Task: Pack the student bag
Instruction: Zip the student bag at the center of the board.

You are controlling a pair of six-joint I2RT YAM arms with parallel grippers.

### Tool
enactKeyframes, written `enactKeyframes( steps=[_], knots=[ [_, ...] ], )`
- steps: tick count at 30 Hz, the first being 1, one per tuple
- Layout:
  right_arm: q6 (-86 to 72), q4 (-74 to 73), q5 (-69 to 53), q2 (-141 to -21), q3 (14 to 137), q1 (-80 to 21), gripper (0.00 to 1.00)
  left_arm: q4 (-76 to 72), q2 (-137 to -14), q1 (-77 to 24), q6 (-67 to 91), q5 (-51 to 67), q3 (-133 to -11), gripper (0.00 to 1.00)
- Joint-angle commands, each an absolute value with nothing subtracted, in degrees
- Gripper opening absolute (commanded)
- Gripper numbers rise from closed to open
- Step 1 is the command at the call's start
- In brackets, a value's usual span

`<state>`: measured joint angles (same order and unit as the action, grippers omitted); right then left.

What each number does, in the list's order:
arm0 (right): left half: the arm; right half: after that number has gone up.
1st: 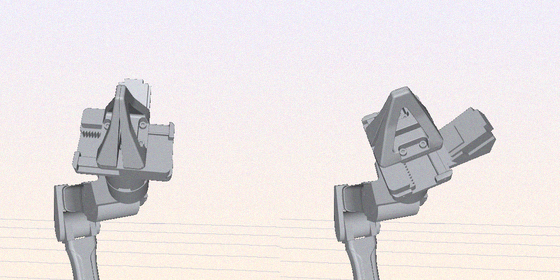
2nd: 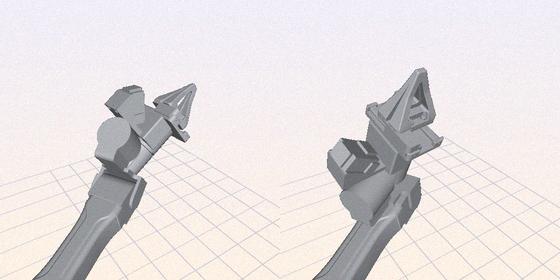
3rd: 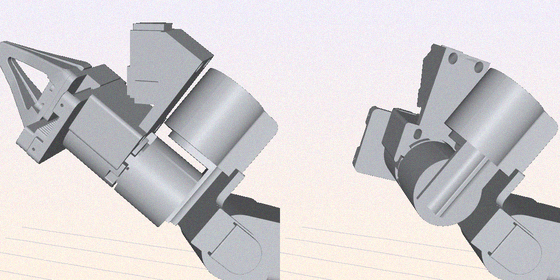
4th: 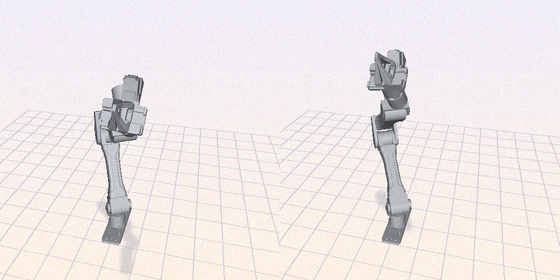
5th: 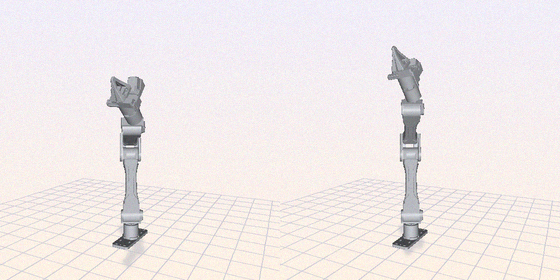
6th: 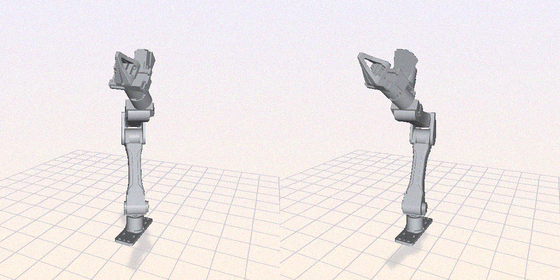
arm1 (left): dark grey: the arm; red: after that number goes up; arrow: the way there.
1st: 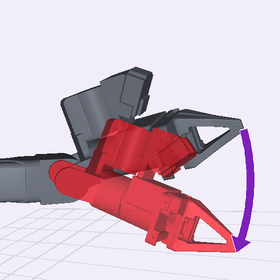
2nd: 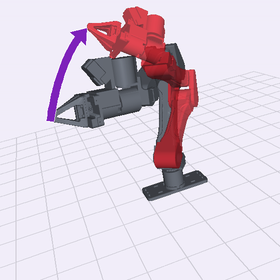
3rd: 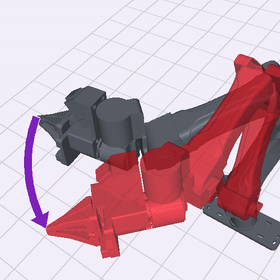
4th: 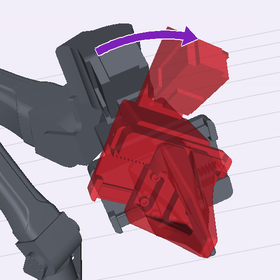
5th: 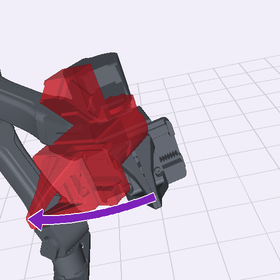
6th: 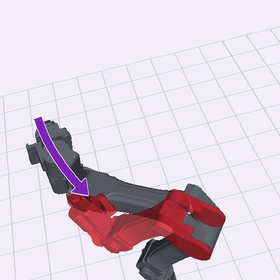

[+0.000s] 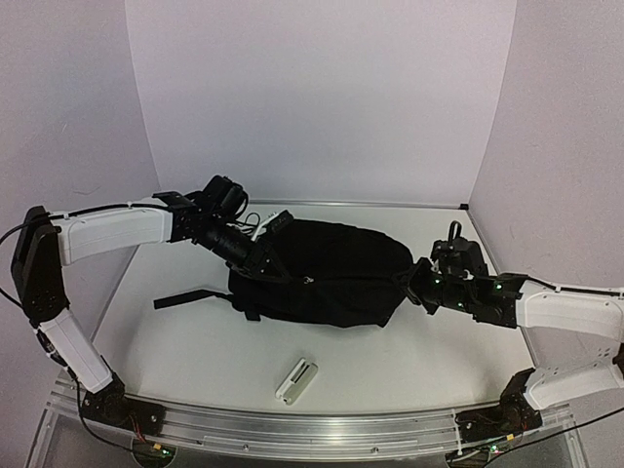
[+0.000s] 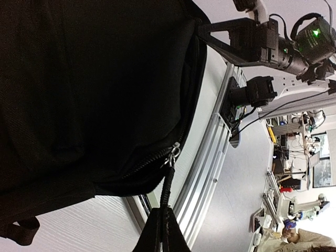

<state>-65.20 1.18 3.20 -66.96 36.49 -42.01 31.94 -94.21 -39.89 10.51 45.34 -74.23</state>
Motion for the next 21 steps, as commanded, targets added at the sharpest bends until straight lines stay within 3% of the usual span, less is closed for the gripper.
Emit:
enactKeyframes(
  steps=[1,6,7,10,13,14,21],
  knots=[
    [-62.87,-5.06,14.39,-67.68,36.8,-37.21,0.0,32.23,-87.66,-34.16,12.72,43.46,-71.23,0.0],
    [-57.77,-4.73,12.31,-68.46,38.99,-37.19,0.0,30.17,-88.47,-34.19,13.5,52.62,-70.84,0.03],
    [-56.55,-4.85,12.29,-68.74,39.61,-37.18,0.0,30.15,-88.46,-34.16,13.53,52.56,-71.12,0.09],
    [-54.77,-5.74,14.16,-70.18,40.74,-37.05,0.0,29.53,-87.65,-34.05,13.86,48.31,-72.48,0.45],
    [-53.5,-6.38,15.17,-72.68,41.67,-35.81,0.0,27.59,-87.56,-33.03,14.81,44.08,-73.54,0.7],
    [-52.88,-6.45,15.27,-73.61,42.02,-35.21,0.0,27.28,-88.07,-32.22,15.13,43.45,-74.02,0.74],
    [-44.51,-6.59,14.17,-80.6,46.86,-25.72,0.0,21.99,-96.59,-25.48,19.22,42.06,-76.89,0.8]
  ],
)
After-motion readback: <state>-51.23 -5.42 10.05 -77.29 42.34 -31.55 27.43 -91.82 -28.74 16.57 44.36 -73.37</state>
